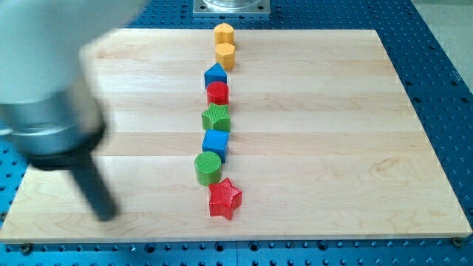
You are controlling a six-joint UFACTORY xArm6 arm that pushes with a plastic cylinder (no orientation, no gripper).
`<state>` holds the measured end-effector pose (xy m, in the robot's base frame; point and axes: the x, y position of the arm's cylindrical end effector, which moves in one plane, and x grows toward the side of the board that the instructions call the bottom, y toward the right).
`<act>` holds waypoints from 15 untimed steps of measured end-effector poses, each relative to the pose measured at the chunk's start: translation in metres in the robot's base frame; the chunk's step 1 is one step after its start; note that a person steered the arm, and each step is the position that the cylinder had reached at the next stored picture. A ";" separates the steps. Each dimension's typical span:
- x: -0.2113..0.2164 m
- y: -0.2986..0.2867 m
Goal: Touch the bottom of red star
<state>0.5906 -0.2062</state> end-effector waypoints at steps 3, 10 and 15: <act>-0.028 -0.076; 0.027 0.221; 0.014 0.256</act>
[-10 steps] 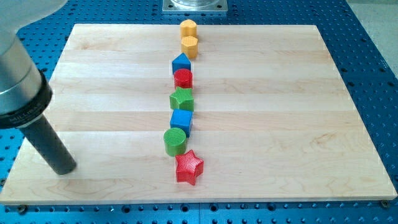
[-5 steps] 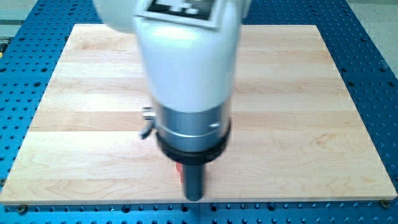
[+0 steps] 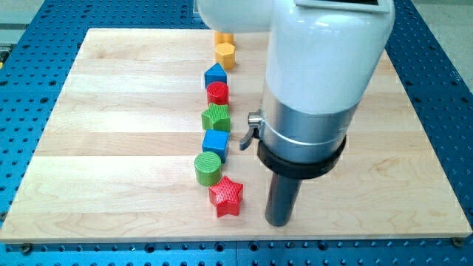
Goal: Touch the bottom of red star
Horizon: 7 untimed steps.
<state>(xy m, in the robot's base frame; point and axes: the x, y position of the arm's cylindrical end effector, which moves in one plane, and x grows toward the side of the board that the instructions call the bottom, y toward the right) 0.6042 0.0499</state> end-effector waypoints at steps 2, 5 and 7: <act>-0.013 -0.011; 0.015 -0.049; 0.015 -0.054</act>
<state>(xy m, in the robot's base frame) 0.6188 -0.0040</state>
